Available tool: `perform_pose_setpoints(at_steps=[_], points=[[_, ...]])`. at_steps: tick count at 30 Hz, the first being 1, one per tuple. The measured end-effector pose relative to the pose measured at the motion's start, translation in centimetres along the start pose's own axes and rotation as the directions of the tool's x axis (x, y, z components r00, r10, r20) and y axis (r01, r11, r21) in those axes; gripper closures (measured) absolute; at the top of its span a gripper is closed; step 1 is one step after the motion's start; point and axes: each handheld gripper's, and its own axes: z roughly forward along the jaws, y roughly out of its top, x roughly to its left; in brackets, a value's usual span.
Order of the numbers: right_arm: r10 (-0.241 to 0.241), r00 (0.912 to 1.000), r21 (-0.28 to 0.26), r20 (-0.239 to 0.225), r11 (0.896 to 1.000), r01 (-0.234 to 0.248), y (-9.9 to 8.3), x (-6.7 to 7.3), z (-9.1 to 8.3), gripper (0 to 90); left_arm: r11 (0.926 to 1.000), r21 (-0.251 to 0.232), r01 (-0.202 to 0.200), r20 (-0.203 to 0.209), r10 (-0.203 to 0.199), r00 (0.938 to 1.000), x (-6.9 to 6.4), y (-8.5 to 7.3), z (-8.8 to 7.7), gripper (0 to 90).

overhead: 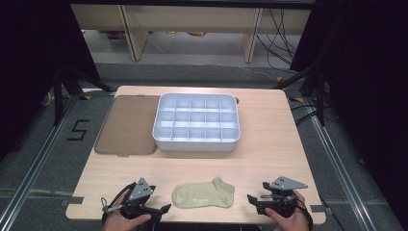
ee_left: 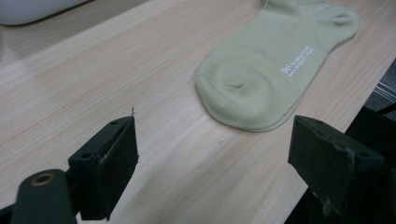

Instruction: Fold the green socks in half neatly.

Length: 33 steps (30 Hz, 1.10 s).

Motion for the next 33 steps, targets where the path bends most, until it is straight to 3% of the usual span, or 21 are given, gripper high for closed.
perform_pose_setpoints(at_steps=[2, 4, 5, 6, 7, 8, 10, 12, 17, 19, 20, 22, 26, 30, 33], points=[[-0.014, 0.9999, -0.016, -0.004, 1.000, 0.014, 0.0, 0.0, 0.2, 27.7, 1.0000, 0.007, 0.004, -0.003, -0.004, 1.0000, -0.1, 0.0, 0.0, 15.0], [-0.057, 0.9983, -0.008, -0.007, 0.998, 0.057, 0.2, -0.1, 0.2, 30.3, 1.0000, 0.004, 0.006, -0.007, -0.006, 1.0000, -0.1, 0.0, 0.1, 15.0], [-0.042, 0.9989, -0.010, -0.023, 0.999, 0.041, 0.3, 0.0, 0.2, 31.1, 0.9999, 0.015, -0.004, -0.012, 0.004, 0.9999, 0.1, 0.0, 0.1, 15.0], [-0.047, 0.9986, -0.013, -0.023, 0.999, 0.047, 0.4, 0.1, 0.3, 31.8, 0.9997, 0.001, 0.023, -0.002, -0.023, 0.9997, 0.0, -0.1, 0.2, 15.1], [-0.028, 0.9993, -0.011, -0.025, 1.000, 0.028, 0.4, 0.4, 0.3, 33.5, 1.0000, -0.001, 0.006, -0.004, -0.006, 1.0000, 0.1, 0.0, 0.1, 15.1], [-0.054, 0.9984, -0.011, -0.015, 0.998, 0.054, 0.5, 0.3, 0.4, 34.5, 1.0000, -0.001, 0.004, -0.003, -0.004, 1.0000, 0.2, 0.0, 0.1, 15.1], [-0.031, 0.9994, 0.006, -0.018, 0.999, 0.032, 0.6, 0.8, 0.3, 36.7, 0.9999, -0.003, 0.012, -0.002, -0.012, 0.9999, 0.1, 0.0, 0.1, 15.1], [-0.070, 0.9971, -0.006, -0.031, 0.998, 0.070, 0.7, 0.7, 0.6, 37.8, 0.9996, 0.005, 0.027, -0.014, -0.027, 0.9995, -0.1, 0.0, 0.1, 15.1], [-0.058, 0.9977, 0.002, -0.034, 0.998, 0.058, 1.4, 1.3, 0.9, 39.5, 1.0000, 0.004, -0.003, 0.002, 0.003, 1.0000, -0.1, 0.1, 0.1, 15.1], [-0.079, 0.9959, -0.013, -0.044, 0.997, 0.079, 1.6, 1.1, 1.1, 40.0, 1.0000, 0.007, -0.003, 0.004, 0.003, 1.0000, -0.1, 0.1, 0.1, 15.1], [-0.088, 0.9949, -0.009, -0.049, 0.996, 0.088, 1.8, 1.2, 1.2, 41.0, 1.0000, 0.006, 0.006, 0.004, -0.006, 1.0000, -0.1, 0.0, 0.2, 15.1], [-0.063, 0.9959, -0.001, -0.066, 0.998, 0.063, 2.0, 1.5, 1.4, 42.1, 0.9999, 0.015, 0.003, 0.002, -0.003, 1.0000, -0.1, 0.0, 0.3, 15.1], [-0.086, 0.9925, 0.008, -0.087, 0.996, 0.087, 2.7, 1.9, 2.2, 45.9, 0.9999, 0.016, 0.004, -0.004, -0.004, 1.0000, -0.2, 0.0, 0.3, 15.1], [-0.113, 0.9902, 0.036, -0.081, 0.993, 0.116, 3.2, 2.4, 3.2, 47.7, 0.9997, 0.021, -0.010, -0.002, 0.010, 0.9999, -0.2, 0.0, 0.3, 15.2], [-0.121, 0.9896, 0.053, -0.078, 0.991, 0.125, 3.5, 2.6, 3.8, 48.8, 0.9999, 0.015, 0.002, -0.007, -0.001, 1.0000, -0.2, 0.0, 0.3, 15.2]])
